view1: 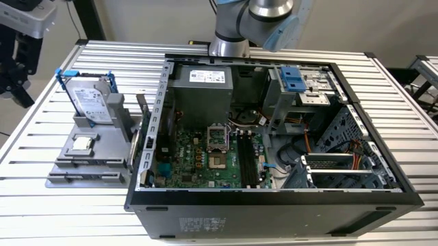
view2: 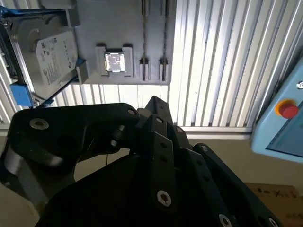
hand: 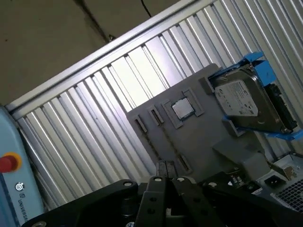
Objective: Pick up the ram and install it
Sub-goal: 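Pick up the ram and move it above insertion slot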
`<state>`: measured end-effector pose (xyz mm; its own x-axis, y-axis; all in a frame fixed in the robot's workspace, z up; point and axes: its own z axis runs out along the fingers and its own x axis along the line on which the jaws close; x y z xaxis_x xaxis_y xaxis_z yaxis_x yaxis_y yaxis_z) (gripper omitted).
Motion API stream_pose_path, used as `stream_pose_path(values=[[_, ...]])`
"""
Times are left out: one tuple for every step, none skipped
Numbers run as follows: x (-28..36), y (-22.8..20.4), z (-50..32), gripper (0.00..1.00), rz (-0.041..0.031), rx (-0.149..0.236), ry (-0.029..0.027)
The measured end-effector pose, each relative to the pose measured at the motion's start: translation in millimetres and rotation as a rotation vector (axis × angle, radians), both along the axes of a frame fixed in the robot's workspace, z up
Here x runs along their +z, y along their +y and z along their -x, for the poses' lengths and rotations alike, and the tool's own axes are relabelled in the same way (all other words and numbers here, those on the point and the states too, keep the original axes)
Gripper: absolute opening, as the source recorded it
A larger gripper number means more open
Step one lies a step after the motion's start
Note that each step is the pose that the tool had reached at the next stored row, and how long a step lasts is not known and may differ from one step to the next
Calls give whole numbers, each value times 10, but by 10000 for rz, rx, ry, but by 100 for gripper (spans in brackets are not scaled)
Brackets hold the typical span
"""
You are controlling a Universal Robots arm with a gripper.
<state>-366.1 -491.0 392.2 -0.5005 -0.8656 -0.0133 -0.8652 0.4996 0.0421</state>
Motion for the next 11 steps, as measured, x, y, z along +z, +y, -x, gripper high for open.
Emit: stream_pose_path(values=[[0, 0, 0, 0, 7, 170, -3], [1, 0, 0, 0, 8, 355, -2], [1, 0, 0, 0, 9, 545, -2], [0, 0, 0, 0, 8, 726, -3], [0, 0, 0, 0, 9, 899, -3], [0, 0, 0, 0, 9, 1080, -3], [0, 0, 0, 0, 9, 1276, -3], [1, 0, 0, 0, 9, 1436, -3], [1, 0, 0, 0, 8, 1450, -3], [1, 0, 0, 0, 9, 1461, -2], [1, 0, 0, 0, 10, 1514, -8]])
